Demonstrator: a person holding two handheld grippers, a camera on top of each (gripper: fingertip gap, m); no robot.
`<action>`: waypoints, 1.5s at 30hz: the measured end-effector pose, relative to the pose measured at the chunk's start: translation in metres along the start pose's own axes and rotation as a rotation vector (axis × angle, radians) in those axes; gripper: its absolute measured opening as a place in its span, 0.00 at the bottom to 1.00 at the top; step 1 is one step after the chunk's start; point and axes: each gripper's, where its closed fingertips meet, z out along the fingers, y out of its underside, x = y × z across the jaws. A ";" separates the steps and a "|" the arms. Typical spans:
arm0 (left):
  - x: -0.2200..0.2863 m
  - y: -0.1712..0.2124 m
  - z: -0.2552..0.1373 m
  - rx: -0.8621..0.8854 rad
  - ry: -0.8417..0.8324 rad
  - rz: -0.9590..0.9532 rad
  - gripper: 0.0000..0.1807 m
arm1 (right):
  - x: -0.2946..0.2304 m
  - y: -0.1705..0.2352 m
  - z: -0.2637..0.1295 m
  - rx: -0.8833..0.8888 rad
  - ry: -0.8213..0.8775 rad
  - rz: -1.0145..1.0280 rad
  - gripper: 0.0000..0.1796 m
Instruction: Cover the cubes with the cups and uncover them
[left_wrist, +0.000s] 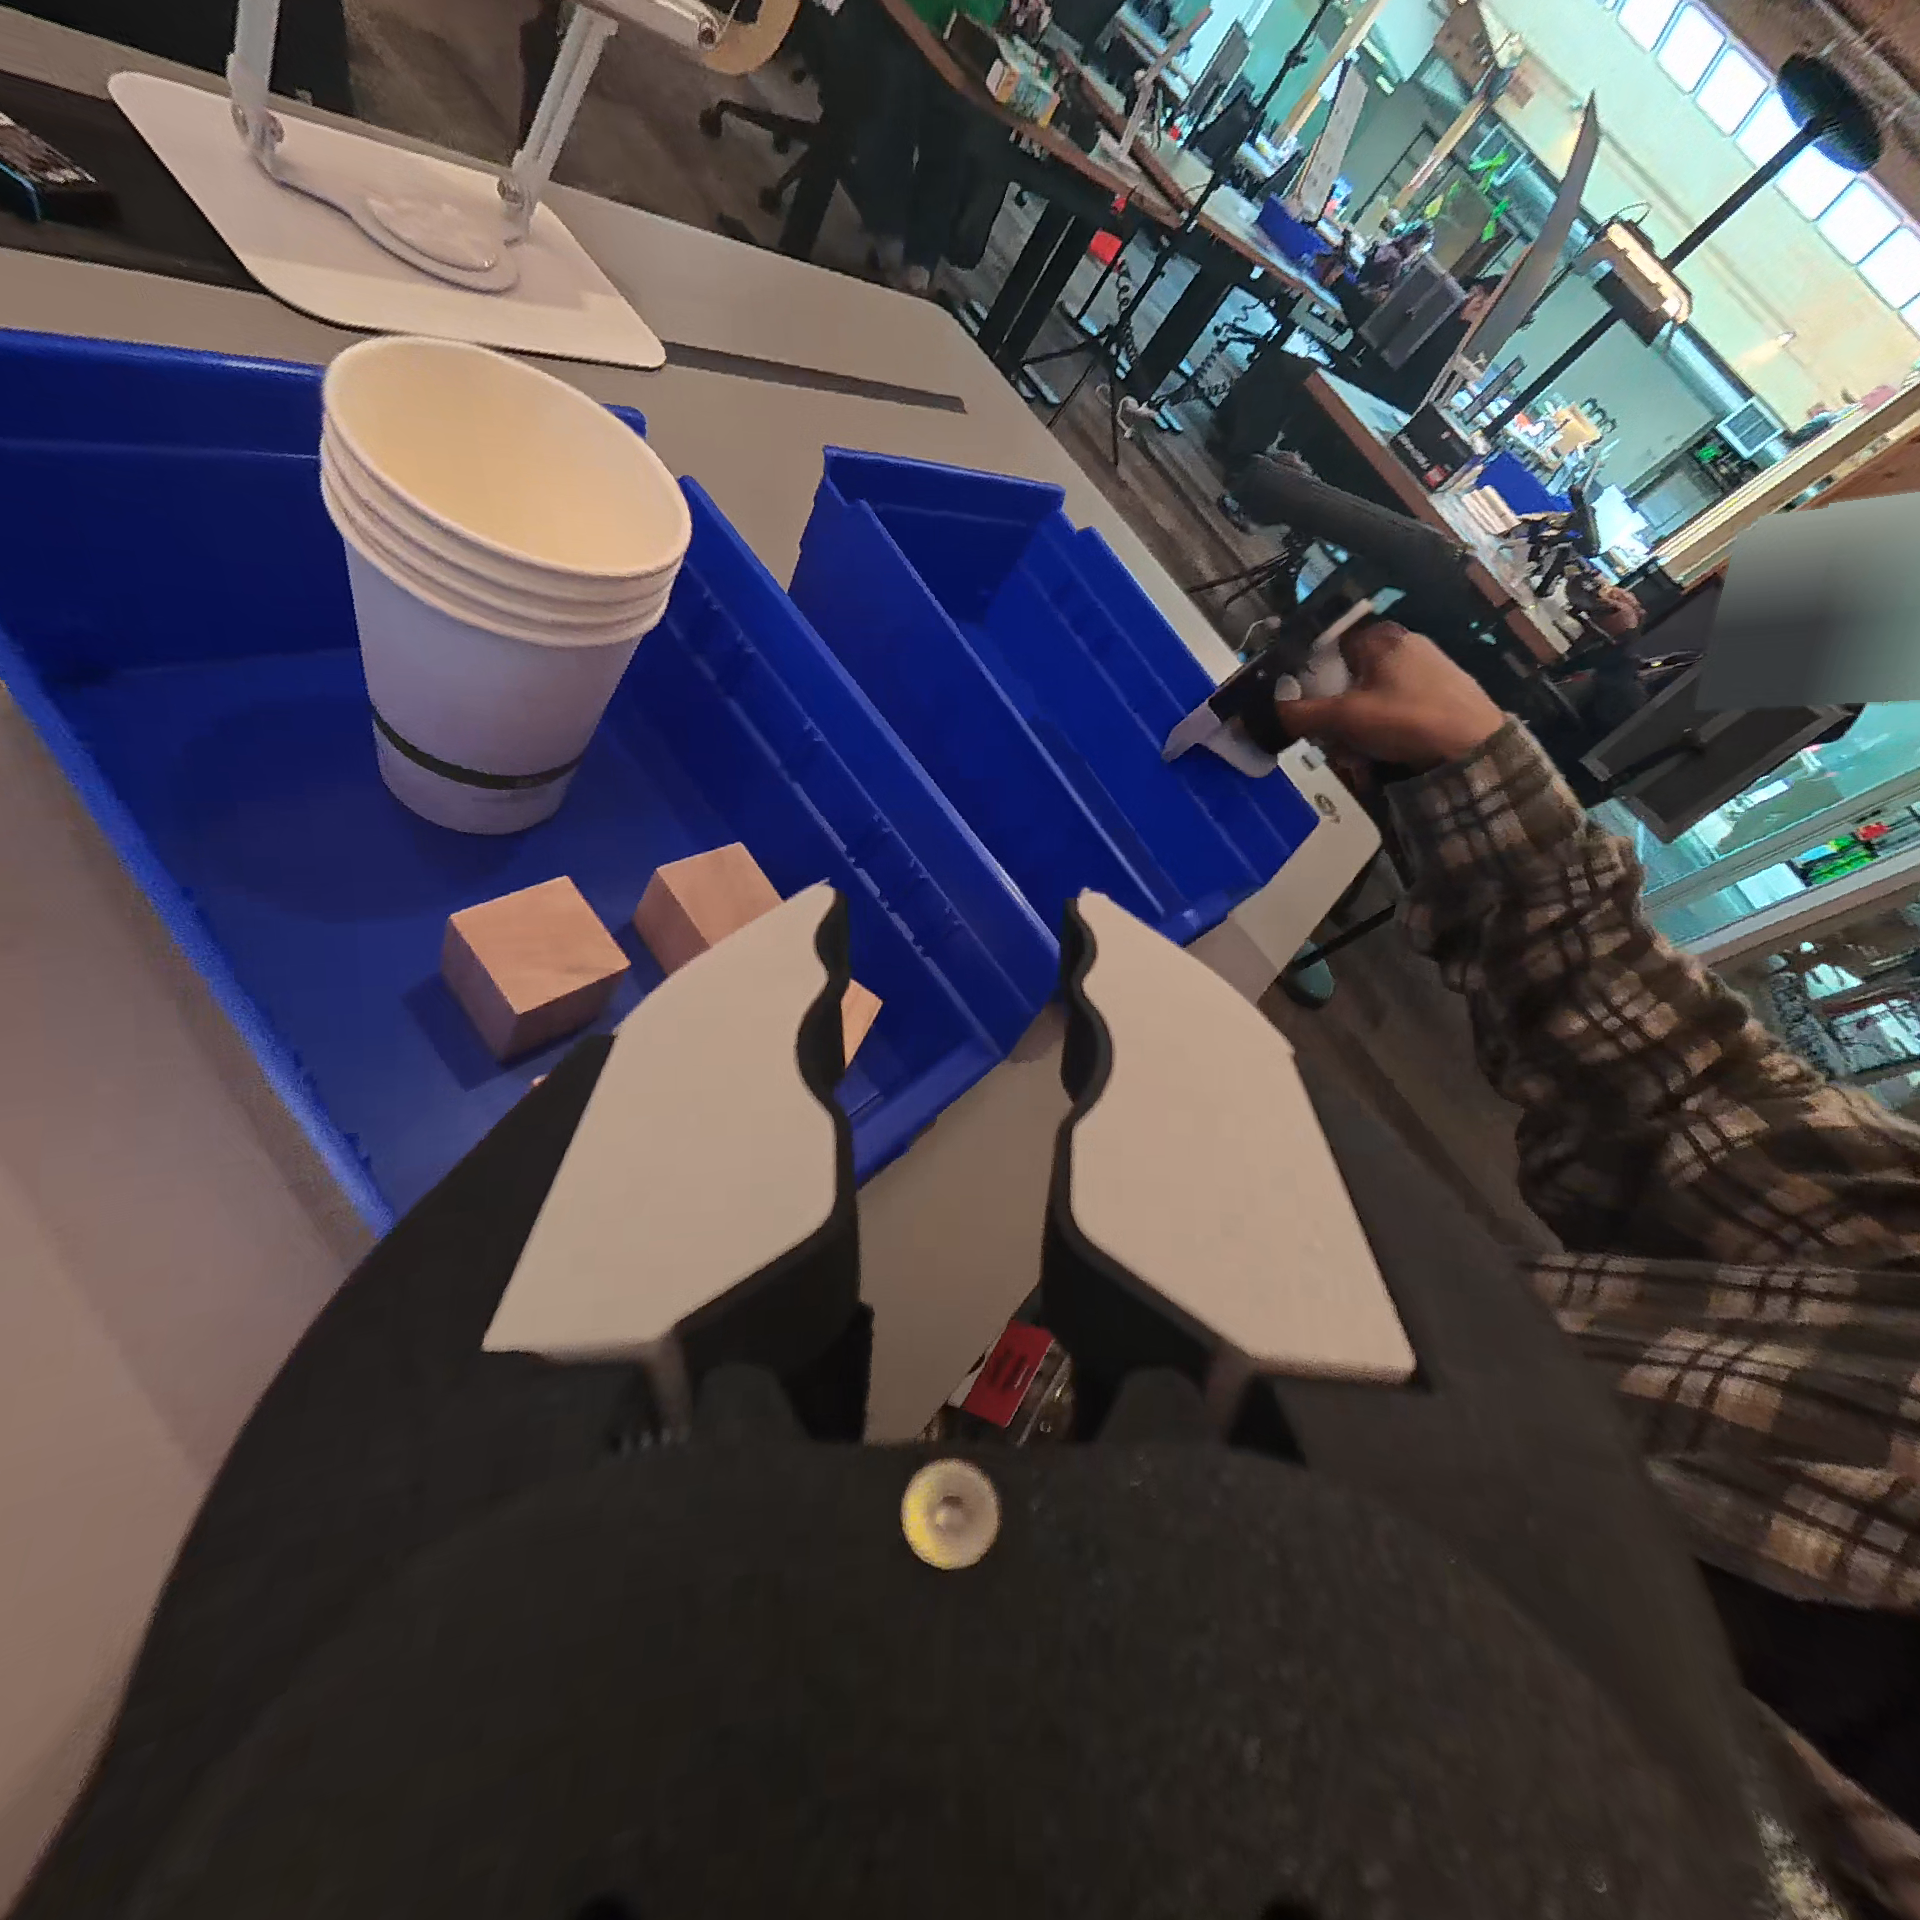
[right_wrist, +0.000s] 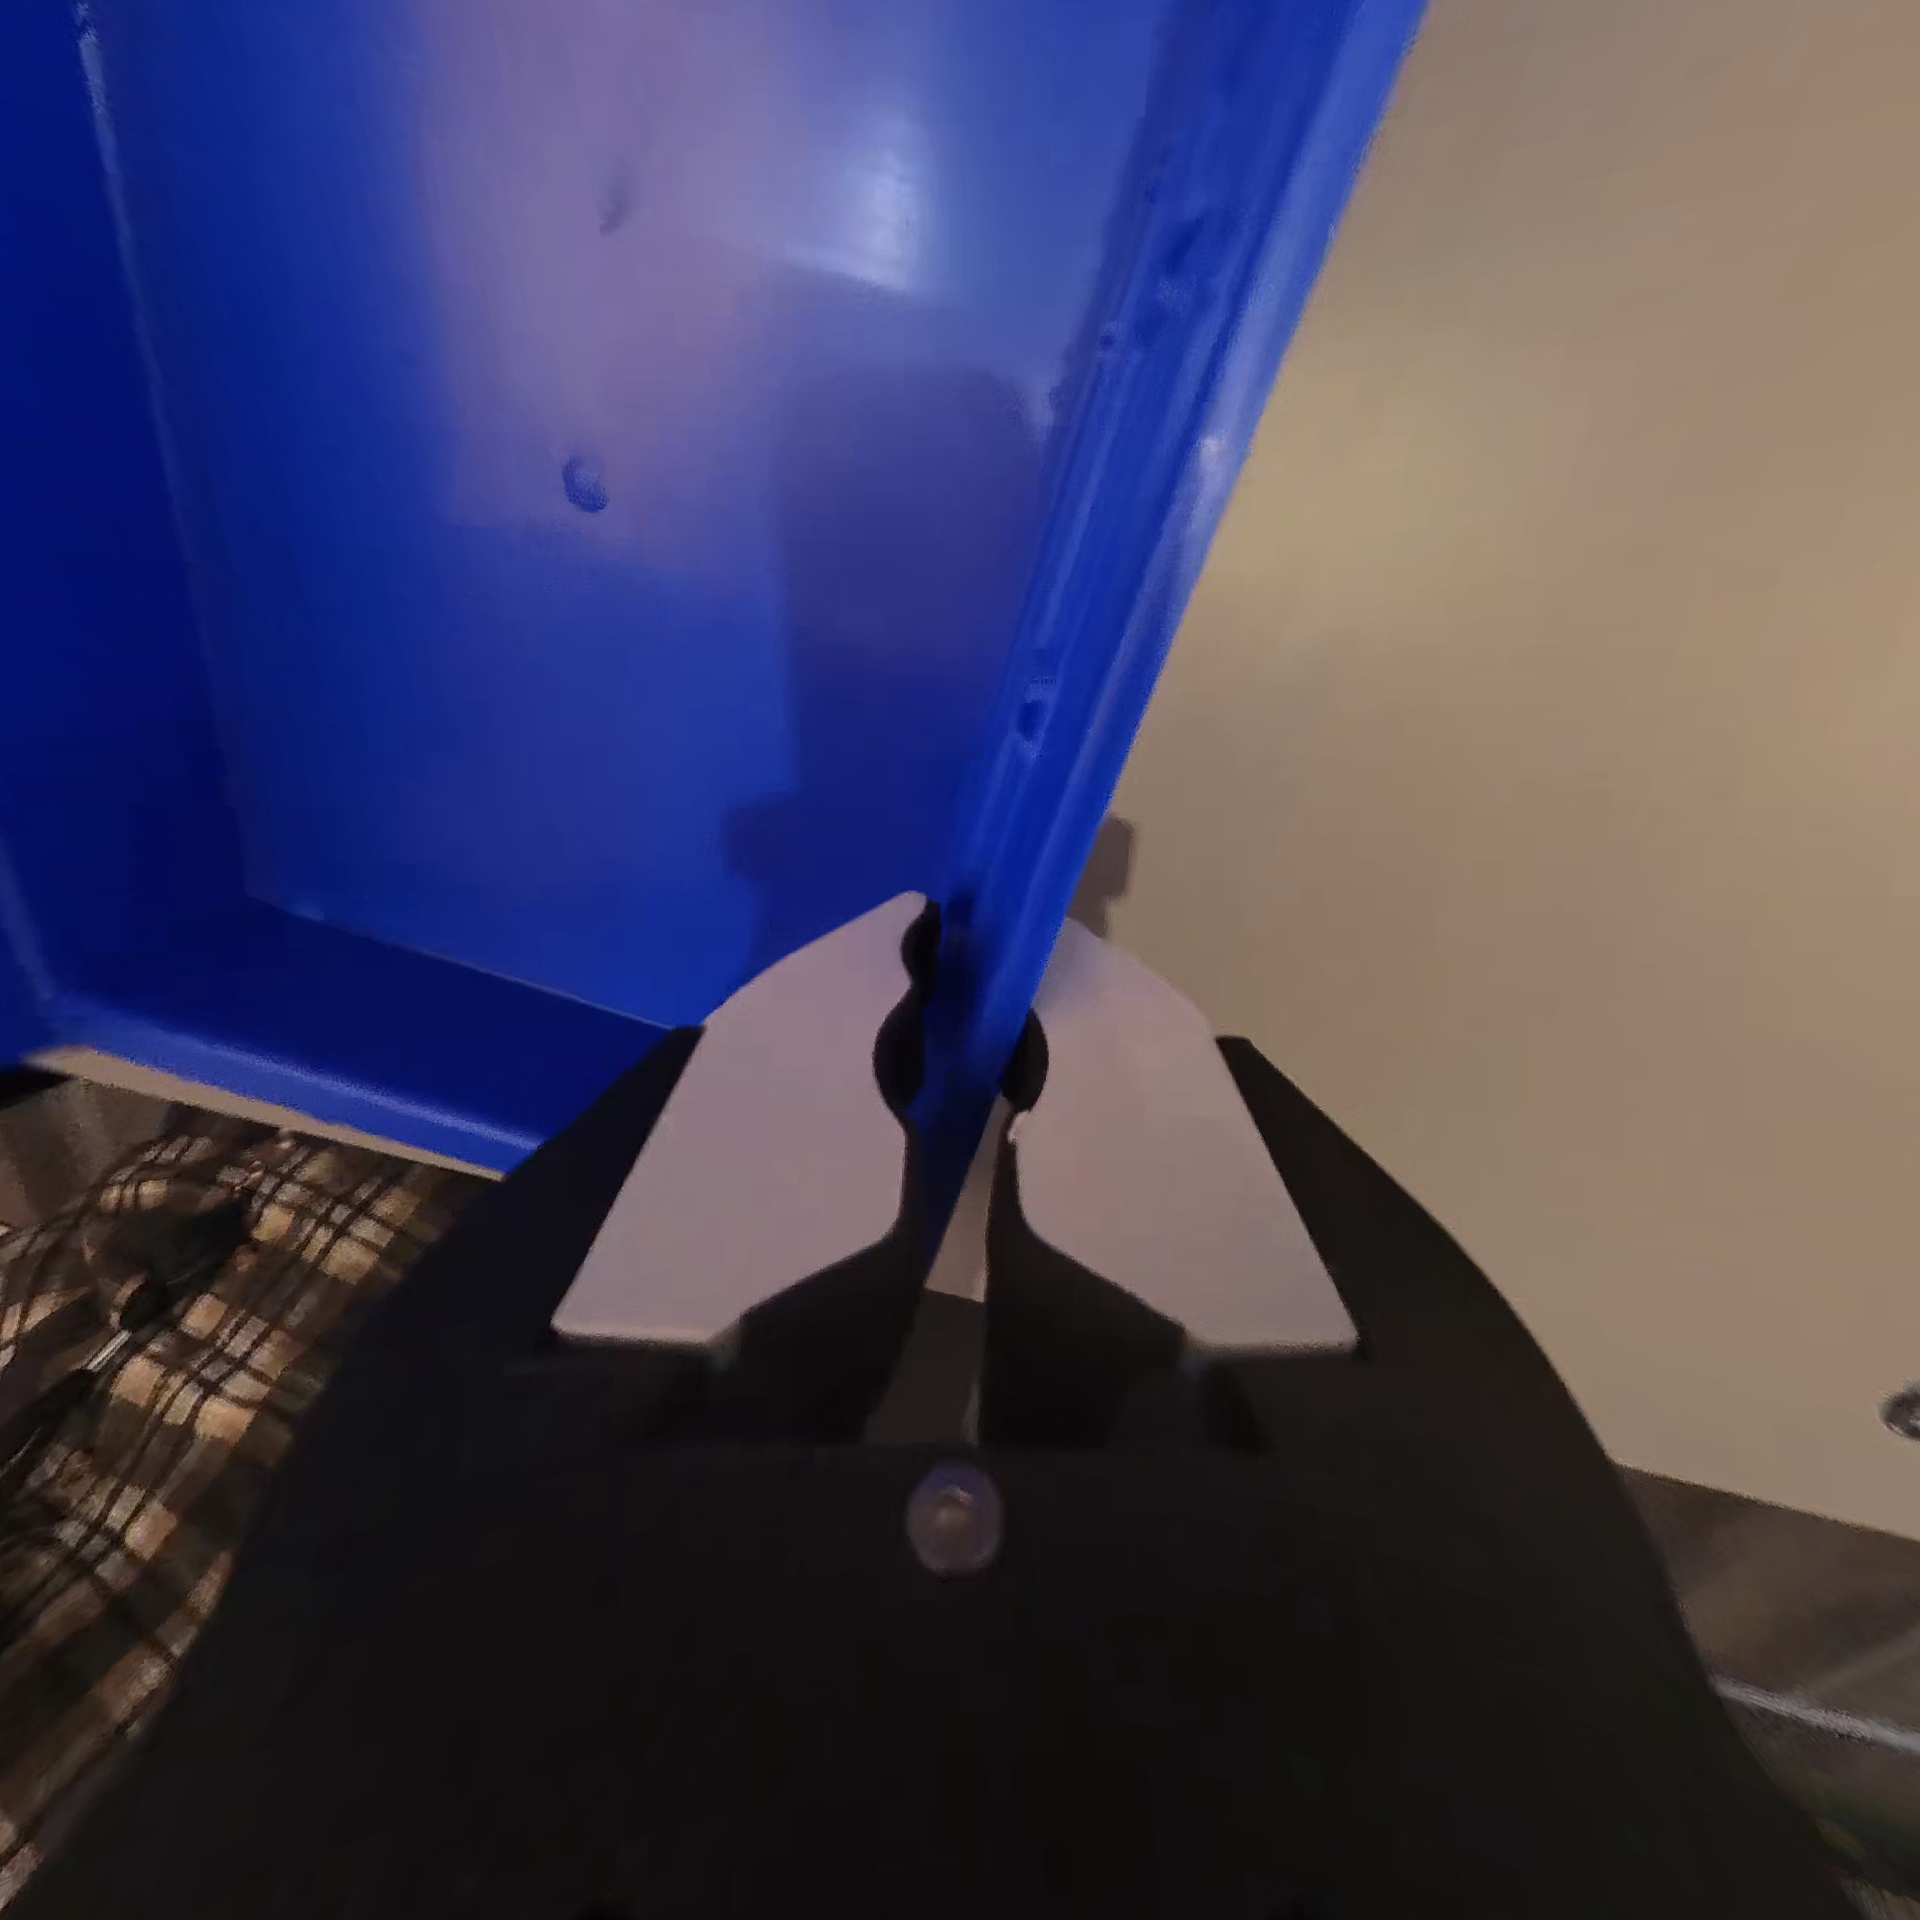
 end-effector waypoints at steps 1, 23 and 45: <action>-0.002 0.000 -0.002 0.012 0.008 -0.001 0.20 | 0.007 -0.002 -0.001 -0.011 0.017 0.015 0.03; -0.031 -0.011 -0.001 0.076 -0.035 -0.015 0.19 | 0.222 -0.007 -0.030 -0.005 0.080 0.309 0.03; -0.083 -0.018 0.007 -0.059 -0.374 0.076 0.41 | 0.293 -0.017 -0.115 0.259 0.207 0.138 0.36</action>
